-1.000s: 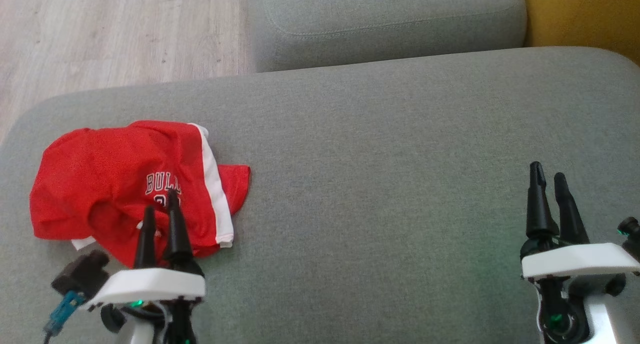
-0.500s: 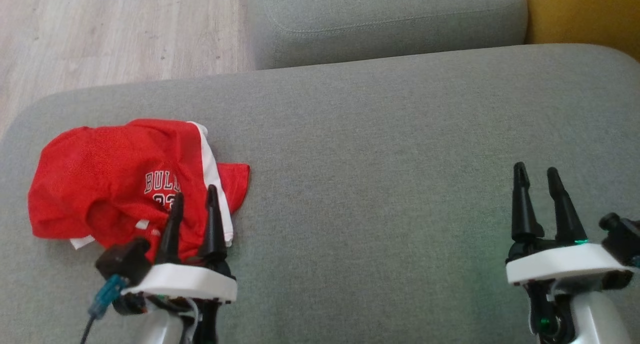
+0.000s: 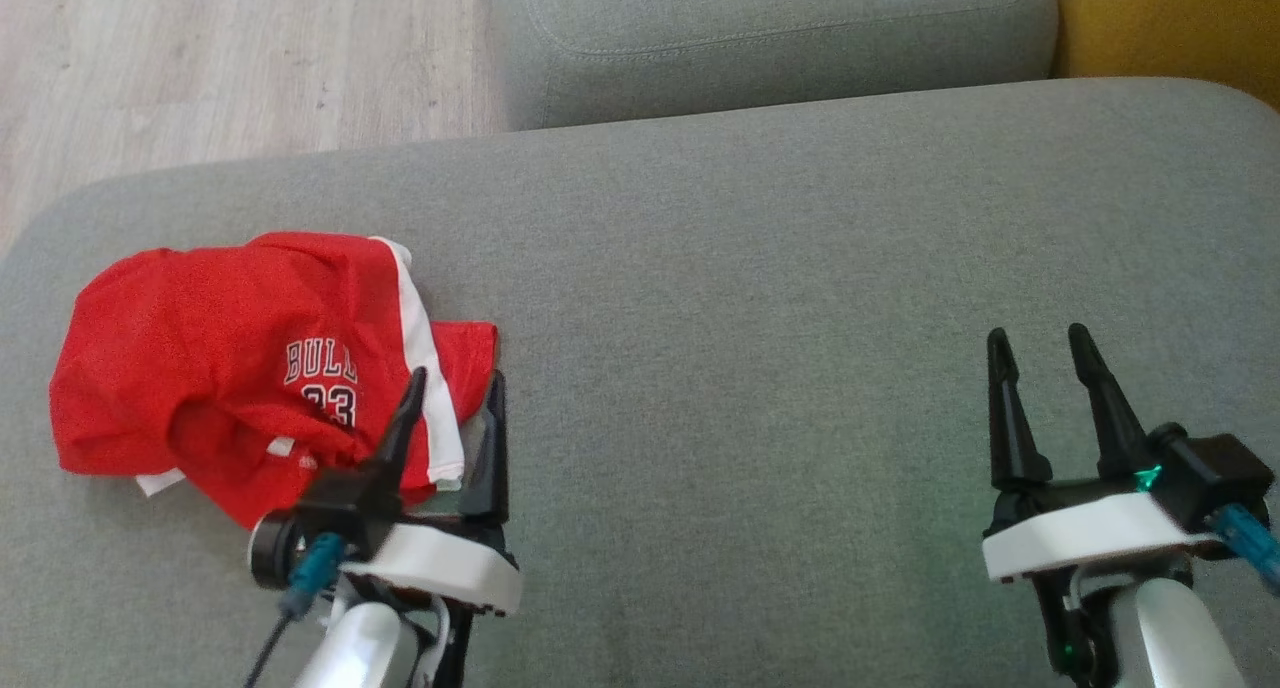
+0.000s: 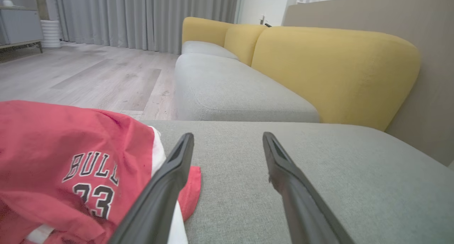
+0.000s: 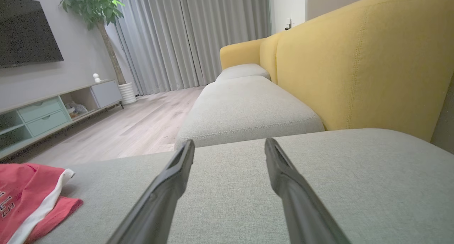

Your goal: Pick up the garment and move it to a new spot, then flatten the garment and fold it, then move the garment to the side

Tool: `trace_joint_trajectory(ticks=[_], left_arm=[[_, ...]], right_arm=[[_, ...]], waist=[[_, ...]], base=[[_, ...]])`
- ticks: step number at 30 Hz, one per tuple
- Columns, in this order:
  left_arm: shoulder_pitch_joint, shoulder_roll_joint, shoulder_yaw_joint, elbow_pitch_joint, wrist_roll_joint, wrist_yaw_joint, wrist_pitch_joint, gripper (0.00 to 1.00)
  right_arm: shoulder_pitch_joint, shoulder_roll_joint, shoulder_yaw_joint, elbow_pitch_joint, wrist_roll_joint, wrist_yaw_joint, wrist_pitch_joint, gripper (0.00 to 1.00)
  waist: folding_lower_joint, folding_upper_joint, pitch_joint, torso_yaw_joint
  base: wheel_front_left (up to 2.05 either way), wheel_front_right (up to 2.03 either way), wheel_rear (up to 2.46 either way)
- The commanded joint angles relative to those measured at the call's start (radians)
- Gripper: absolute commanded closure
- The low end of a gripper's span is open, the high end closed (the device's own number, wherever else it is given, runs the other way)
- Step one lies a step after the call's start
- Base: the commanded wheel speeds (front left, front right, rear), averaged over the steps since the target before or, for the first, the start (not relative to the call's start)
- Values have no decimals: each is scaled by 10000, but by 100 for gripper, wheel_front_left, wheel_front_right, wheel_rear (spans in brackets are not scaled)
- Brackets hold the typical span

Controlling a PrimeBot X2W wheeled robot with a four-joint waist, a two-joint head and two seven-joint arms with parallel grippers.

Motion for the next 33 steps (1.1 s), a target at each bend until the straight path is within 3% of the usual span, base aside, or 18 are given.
trace_joint_trajectory(ticks=[1, 12, 18, 25, 33], left_arm=[[-589, 203, 79, -222, 345, 121, -140, 0], [-1143, 473, -1118, 368, 2053, 639, -462, 0], [-1133, 318, -978, 213, 1841, 890, -667, 0], [-824, 5, -190, -11, 1185, 732, -843, 0], [-418, -222, 237, 511, 1593, 476, -1077, 0]], right_arm=[[-341, -75, 232, -342, -388, -5, -146, 0], [-408, -81, 383, -402, -2218, -6, -471, 0], [-417, -85, 495, -615, -2826, -7, -677, 0], [-351, -88, 273, -658, -2045, -7, -854, 0], [-187, -92, 155, 95, -1341, -7, -1091, 0]], waist=[[0, -1, -3, 3], [-1, -1, 38, 2], [-1, -1, 93, 19], [-1, -1, 140, 40], [-1, -1, 88, 59]], base=[[0, 0, 0], [0, 0, 0], [0, 0, 0], [0, 0, 0], [0, 0, 0]])
